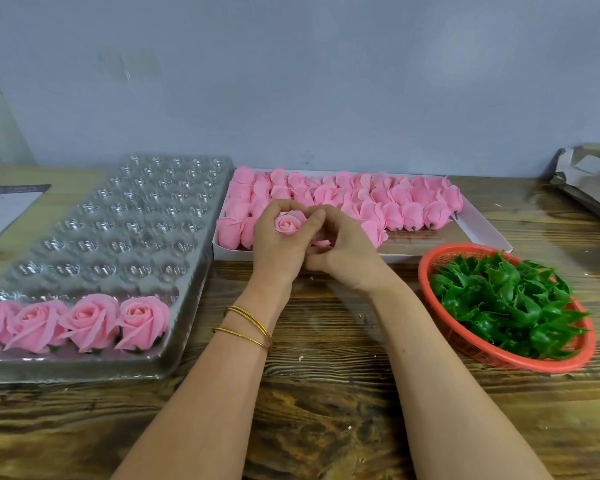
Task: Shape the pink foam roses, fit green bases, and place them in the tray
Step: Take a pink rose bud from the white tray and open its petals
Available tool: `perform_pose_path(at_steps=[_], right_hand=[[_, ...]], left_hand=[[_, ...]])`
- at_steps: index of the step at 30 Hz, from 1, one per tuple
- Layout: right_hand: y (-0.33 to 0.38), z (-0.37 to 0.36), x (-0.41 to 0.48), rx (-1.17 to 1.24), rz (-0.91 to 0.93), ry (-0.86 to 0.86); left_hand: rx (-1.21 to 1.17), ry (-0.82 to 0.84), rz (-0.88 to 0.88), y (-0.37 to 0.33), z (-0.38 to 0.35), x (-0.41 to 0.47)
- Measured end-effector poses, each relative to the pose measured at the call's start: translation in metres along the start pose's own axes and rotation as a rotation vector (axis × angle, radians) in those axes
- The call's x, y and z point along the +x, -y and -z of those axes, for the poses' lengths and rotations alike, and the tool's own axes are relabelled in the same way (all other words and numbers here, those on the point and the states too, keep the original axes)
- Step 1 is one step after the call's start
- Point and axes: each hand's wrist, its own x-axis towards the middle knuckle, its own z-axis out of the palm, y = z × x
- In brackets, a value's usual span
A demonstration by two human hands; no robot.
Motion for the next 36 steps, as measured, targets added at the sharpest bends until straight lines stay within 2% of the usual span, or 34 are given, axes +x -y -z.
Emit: perform_pose_path(at_steps=[6,11,26,36], right_hand=[[-0.005,-0.01,0.002,-0.061,0.074,-0.069],[-0.004,-0.009,0.002,-0.071,0.068,-0.122],[0.005,0.001,-0.005,0.029,-0.005,0.012],[0.003,-0.004,-0.002,-0.072,0.025,-0.031]], left_hand=[[-0.009,0.001,0.022,-0.001,-0.001,0.0],[-0.002,0.014,0.029,-0.002,-0.001,0.0],[0.061,0.071,0.037,-0.001,0.001,0.0],[0.034,0.004,0.085,0.001,-0.002,0.001]])
